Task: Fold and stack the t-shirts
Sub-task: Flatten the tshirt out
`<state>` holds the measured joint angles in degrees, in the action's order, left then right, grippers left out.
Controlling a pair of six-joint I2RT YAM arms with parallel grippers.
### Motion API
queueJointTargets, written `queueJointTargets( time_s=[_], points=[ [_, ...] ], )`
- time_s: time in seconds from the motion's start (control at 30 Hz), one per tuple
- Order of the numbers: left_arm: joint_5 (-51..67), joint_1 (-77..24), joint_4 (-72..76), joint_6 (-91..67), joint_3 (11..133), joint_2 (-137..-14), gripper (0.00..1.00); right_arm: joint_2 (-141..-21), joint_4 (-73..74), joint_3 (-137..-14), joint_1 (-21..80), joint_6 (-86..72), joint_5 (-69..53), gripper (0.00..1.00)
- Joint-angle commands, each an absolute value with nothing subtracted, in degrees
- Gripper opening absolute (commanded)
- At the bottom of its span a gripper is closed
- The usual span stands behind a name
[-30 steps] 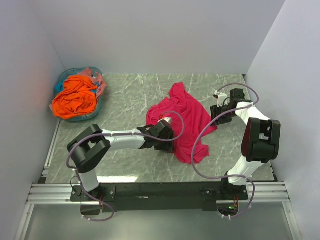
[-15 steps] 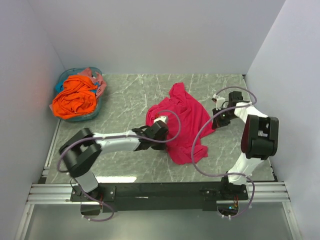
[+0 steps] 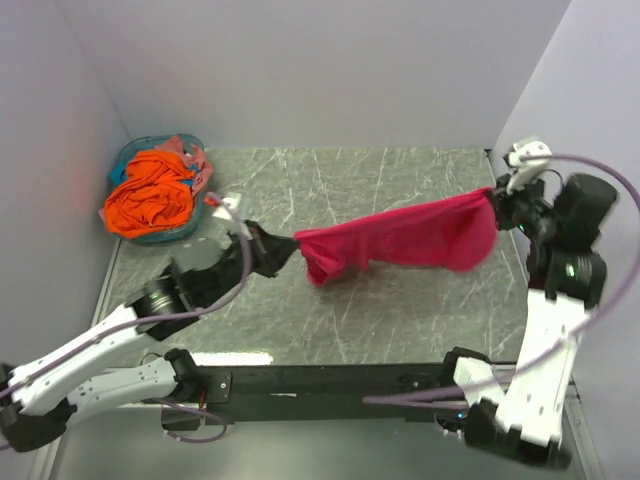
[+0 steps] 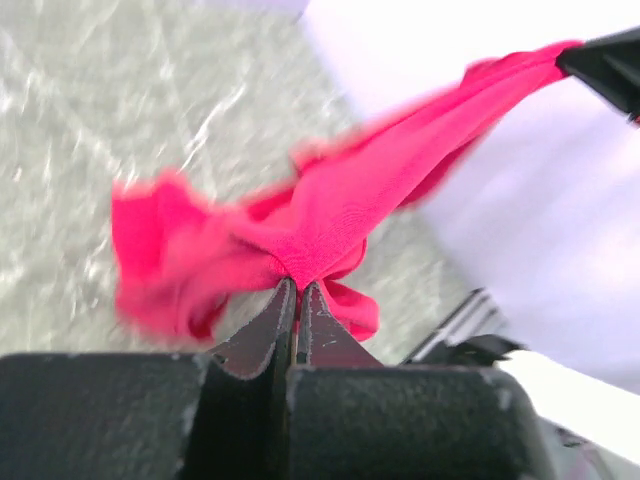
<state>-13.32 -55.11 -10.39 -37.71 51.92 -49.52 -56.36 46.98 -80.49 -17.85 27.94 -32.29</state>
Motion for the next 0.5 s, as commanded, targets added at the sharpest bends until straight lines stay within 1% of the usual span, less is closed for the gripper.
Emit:
queueJointTargets(
  time_s=[0.0,0.17,0.23,0.33,0.43,0.47],
  points=[
    [-10.6,-55.4,-8.2,-33.4,54.9,-42.8,0.00,-49.9,48.7,-85.5,-19.7,25.7,-32.8,0.00],
    [-3.2,-55.4,-6.5,-33.1,59.0,-37.4,0.01,-44.5,48.8,-95.2,-20.1,21.5,-30.6,0.00],
    [-3.0,-55.4,-6.7,-33.7,59.9,-36.1,0.01,-44.2,49.8,-99.1,-20.1,19.9,-30.4,0.00],
    [-5.9,-55.4,-7.4,-33.7,60.8,-36.0,0.00,-44.9,50.5,-99.8,-20.1,18.1,-30.6,0.00],
    [-12.6,-55.4,-7.6,-33.5,60.2,-38.0,0.00,-46.2,47.6,-94.9,-20.1,16.3,-31.1,0.00],
    [-14.7,-55.4,-7.2,-33.5,59.2,-38.8,0.00,-46.9,46.1,-93.6,-20.1,16.0,-33.2,0.00]
  ],
)
